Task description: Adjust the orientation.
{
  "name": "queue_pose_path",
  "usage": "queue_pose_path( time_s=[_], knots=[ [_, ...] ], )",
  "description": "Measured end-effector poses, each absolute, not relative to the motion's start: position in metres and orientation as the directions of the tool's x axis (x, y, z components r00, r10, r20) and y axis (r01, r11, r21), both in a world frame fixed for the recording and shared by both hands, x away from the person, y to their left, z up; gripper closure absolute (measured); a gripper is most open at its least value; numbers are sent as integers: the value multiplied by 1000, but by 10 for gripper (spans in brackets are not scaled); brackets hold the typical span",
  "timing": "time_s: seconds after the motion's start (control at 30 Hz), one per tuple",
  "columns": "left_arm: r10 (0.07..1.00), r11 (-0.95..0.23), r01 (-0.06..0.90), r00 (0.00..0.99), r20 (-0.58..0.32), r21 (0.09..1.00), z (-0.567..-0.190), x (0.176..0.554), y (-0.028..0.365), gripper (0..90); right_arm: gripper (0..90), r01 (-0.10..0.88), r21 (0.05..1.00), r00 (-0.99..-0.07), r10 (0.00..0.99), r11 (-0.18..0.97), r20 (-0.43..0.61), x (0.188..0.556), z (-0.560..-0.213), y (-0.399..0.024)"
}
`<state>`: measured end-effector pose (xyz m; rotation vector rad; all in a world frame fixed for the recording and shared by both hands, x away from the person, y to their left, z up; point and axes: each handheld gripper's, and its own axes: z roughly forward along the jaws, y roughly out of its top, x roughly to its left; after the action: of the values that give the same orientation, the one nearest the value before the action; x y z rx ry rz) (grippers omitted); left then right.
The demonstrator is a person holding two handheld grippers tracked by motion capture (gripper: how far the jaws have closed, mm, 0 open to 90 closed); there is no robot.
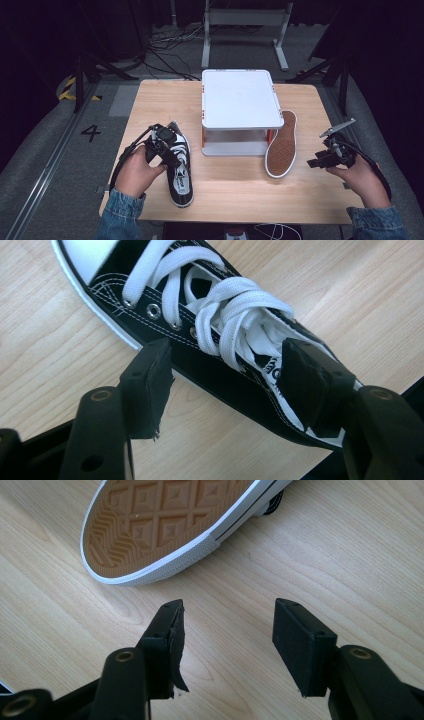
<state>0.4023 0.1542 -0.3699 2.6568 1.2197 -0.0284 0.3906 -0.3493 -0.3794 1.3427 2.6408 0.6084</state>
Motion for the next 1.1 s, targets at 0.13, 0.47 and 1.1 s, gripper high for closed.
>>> queue_pose_path(
  time_s=[0.13, 0.47, 1.1],
  knots=[
    [731, -653, 733, 676, -94, 190, -380, 406, 149, 355, 474, 751, 402, -597, 798, 524, 77, 390, -380, -349],
    [696, -693, 698, 713, -85, 179, -401, 430, 147, 398, 473, 756, 393, -595, 800, 524, 77, 386, -383, -352],
    [639, -711, 645, 759, -127, 279, -356, 429, 166, 787, 475, 768, 389, -578, 812, 509, 78, 384, -383, -355]
  ],
)
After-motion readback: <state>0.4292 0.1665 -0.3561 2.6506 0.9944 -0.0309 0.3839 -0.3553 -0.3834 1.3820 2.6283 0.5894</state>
